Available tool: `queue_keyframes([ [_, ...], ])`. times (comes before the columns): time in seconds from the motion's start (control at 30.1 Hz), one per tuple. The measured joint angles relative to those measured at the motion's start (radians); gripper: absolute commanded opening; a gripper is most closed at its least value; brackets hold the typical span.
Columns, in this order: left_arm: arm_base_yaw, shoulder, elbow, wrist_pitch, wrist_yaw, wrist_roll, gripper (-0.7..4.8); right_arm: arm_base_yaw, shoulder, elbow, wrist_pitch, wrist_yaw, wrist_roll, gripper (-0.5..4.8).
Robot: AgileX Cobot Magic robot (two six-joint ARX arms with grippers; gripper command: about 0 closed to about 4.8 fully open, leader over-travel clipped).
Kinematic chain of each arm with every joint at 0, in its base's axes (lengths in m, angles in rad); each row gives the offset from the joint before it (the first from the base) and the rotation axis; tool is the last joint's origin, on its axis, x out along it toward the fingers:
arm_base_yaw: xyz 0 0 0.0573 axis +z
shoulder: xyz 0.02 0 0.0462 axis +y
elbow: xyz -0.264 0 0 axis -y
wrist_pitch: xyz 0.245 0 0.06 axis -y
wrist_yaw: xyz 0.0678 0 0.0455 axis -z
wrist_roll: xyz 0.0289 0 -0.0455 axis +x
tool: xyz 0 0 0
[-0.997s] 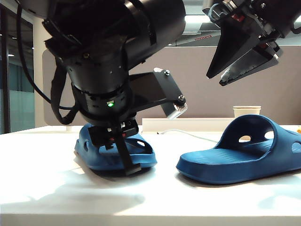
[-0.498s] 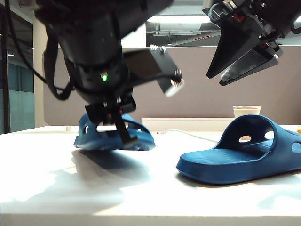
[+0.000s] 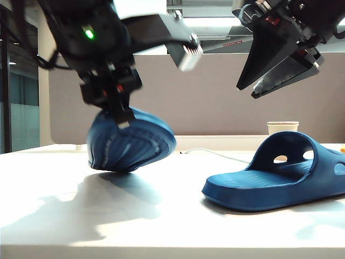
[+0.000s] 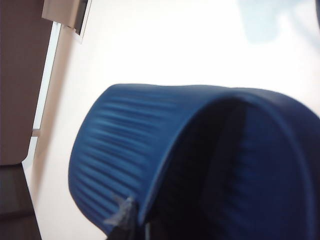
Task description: Interlock the pair of blue slippers on the table with their fronts facing up.
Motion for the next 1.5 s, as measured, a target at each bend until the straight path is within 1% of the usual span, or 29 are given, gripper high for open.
queue_keyframes([
  [0.17,0.000,-0.097,0.000,-0.056,0.042,0.021,-0.06,0.000,0.000,0.000,0.000,0.000,0.000,2.01],
  [0.3,0.000,-0.179,-0.003,-0.101,0.100,0.039,-0.06,0.000,0.000,0.000,0.000,0.000,0.000,2.01],
  [0.37,0.000,-0.219,-0.016,-0.103,0.132,0.068,-0.06,0.000,0.000,0.000,0.000,0.000,0.000,2.01],
  [0.43,0.000,-0.262,-0.035,-0.118,0.199,0.111,-0.06,0.000,0.000,0.000,0.000,0.000,0.000,2.01],
  [0.5,0.000,-0.301,-0.050,-0.146,0.245,0.144,-0.06,0.000,0.000,0.000,0.000,0.000,0.000,2.01],
  [0.66,0.000,-0.372,-0.072,-0.203,0.295,0.193,-0.06,0.000,0.000,0.000,0.000,-0.006,0.000,2.01],
  [0.76,0.023,-0.403,-0.072,-0.269,0.370,0.199,-0.06,0.000,0.000,0.000,0.000,-0.017,0.000,2.01],
  [0.86,0.070,-0.414,-0.072,-0.341,0.448,0.212,-0.06,0.000,0.000,0.000,0.000,-0.019,0.000,2.01],
  [0.96,0.131,-0.413,-0.072,-0.416,0.506,0.282,-0.06,0.000,0.000,0.000,0.000,-0.019,0.000,2.01],
  [1.03,0.177,-0.413,-0.073,-0.453,0.520,0.332,-0.06,0.000,0.000,0.000,-0.001,-0.019,0.000,2.01],
  [1.26,0.324,-0.406,-0.102,-0.462,0.535,0.500,-0.06,0.000,0.000,0.000,-0.003,-0.019,0.000,2.01],
  [1.36,0.349,-0.379,-0.115,-0.454,0.560,0.561,-0.06,0.000,0.000,0.000,-0.003,-0.019,0.000,2.00],
  [1.43,0.358,-0.349,-0.120,-0.455,0.601,0.610,-0.06,0.000,0.000,0.000,-0.003,-0.019,0.000,2.00],
  [1.5,0.357,-0.328,-0.120,-0.446,0.628,0.639,-0.06,0.000,0.000,0.000,-0.003,-0.019,0.000,2.00],
])
